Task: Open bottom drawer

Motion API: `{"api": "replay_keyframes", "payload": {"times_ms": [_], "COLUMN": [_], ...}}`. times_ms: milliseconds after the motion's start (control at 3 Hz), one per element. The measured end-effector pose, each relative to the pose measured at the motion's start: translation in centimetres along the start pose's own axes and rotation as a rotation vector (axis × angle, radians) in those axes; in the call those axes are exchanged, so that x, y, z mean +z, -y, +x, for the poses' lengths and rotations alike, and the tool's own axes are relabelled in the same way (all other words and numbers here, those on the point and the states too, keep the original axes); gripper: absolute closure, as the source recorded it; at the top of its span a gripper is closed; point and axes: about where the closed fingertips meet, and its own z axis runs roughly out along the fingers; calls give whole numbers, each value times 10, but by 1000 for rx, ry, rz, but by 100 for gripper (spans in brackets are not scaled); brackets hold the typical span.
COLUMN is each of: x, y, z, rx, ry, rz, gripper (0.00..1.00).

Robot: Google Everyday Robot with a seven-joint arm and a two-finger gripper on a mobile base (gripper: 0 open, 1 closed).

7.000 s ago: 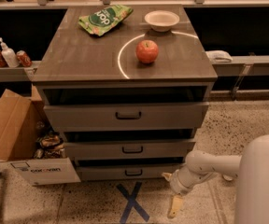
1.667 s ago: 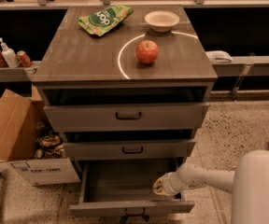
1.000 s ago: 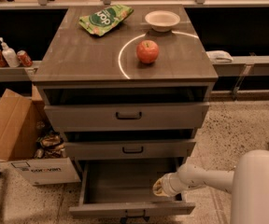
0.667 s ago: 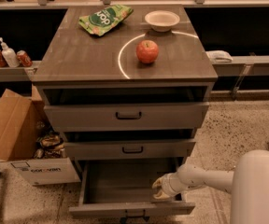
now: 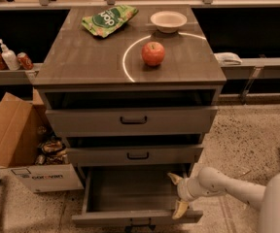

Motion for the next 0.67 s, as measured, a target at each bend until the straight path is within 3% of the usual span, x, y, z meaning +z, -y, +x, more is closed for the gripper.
{"api": "replay_keyframes", "payload": {"times_ms": [333, 667], "x": [-31, -59], "y": [-4, -12], "z": [11, 22], "rx": [51, 103], "ry": [24, 3], "rz": [7, -6], "gripper": [0, 0]}}
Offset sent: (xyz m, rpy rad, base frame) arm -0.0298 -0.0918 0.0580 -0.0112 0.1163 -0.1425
